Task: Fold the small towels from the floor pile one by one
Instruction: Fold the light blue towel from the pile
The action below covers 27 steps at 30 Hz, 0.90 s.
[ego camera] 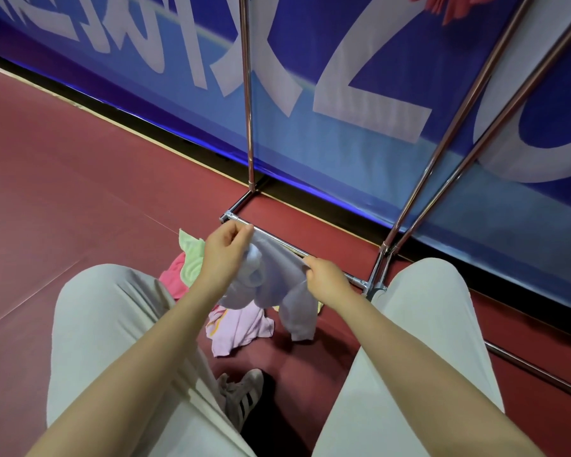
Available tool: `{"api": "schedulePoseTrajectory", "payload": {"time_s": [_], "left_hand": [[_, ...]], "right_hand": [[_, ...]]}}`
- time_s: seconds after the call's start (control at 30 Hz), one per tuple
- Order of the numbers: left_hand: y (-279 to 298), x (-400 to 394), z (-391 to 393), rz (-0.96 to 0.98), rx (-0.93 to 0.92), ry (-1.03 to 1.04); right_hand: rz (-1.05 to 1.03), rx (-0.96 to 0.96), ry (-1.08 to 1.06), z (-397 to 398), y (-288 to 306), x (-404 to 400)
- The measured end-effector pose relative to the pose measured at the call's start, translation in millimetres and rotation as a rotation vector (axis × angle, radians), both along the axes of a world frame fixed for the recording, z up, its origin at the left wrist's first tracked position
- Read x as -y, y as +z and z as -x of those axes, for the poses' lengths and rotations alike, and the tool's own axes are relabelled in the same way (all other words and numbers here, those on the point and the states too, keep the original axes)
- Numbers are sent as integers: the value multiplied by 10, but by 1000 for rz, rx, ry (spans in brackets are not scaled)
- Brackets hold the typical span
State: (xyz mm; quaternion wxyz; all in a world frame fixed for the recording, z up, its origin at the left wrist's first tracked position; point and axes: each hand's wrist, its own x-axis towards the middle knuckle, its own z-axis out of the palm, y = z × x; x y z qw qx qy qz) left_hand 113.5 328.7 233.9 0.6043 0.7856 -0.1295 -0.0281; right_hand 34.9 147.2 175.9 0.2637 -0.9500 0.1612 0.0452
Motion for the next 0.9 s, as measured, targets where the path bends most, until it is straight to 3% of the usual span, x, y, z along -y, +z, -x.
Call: {"api": "schedulePoseTrajectory", "payload": {"time_s": [0.27,0.5,0.73,0.9], "left_hand": [[138,-350,-276,40,34,218],[150,-656,-471,123,-61,454],[51,-707,-584,171,-155,552],[53,-653,-592,179,-172,564]], "right_hand": [[-157,-20,-64,43,-76,106],[-312,90,-110,39,-45,228],[-393,190,-248,86,29,388],[-339,178,-295,137,-19,499]]}}
